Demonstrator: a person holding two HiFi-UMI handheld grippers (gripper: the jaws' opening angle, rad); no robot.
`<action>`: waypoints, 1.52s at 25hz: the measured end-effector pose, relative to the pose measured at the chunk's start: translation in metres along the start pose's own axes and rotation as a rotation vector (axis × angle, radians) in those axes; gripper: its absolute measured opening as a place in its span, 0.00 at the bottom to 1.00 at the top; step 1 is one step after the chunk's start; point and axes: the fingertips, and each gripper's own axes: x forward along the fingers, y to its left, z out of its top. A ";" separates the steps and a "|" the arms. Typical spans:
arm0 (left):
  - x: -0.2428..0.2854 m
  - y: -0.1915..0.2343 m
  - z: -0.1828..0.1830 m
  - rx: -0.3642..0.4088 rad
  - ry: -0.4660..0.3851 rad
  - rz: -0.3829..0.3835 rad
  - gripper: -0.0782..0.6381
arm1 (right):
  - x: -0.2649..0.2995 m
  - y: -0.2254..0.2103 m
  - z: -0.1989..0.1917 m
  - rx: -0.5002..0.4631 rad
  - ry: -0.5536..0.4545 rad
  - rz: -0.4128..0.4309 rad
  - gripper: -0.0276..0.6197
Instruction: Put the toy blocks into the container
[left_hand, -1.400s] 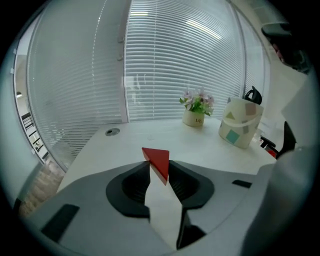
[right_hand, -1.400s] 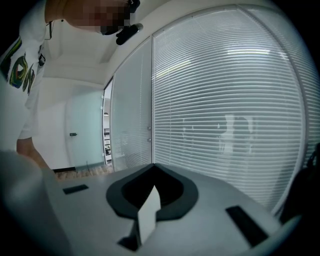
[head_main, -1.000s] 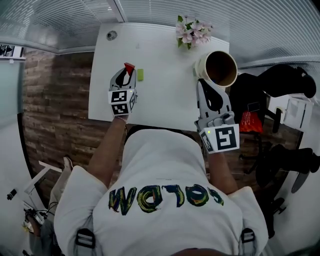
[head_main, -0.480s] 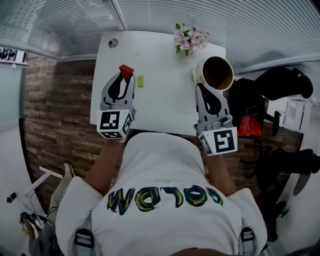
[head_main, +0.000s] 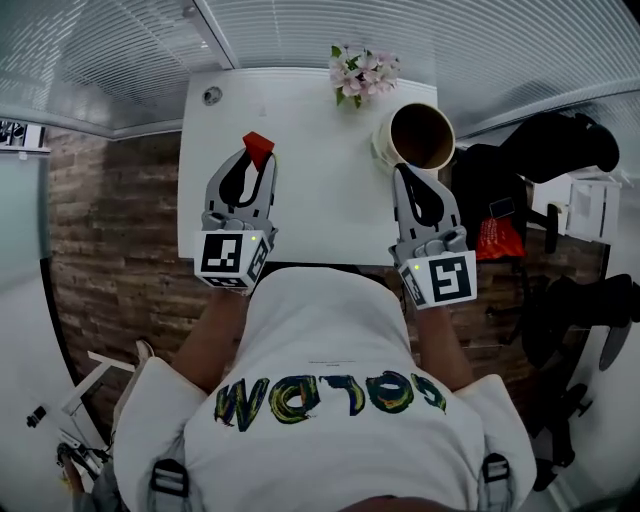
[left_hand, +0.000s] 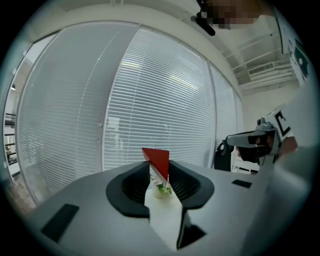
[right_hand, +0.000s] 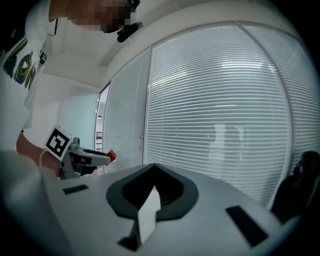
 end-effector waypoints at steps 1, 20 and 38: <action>0.003 -0.007 0.000 0.000 0.001 -0.019 0.28 | -0.005 -0.003 -0.001 0.001 0.002 -0.014 0.05; 0.052 -0.146 -0.007 0.028 0.036 -0.362 0.28 | -0.110 -0.073 -0.033 0.036 0.069 -0.292 0.05; 0.122 -0.196 -0.066 0.068 0.162 -0.469 0.28 | -0.105 -0.080 -0.047 0.069 0.063 -0.297 0.06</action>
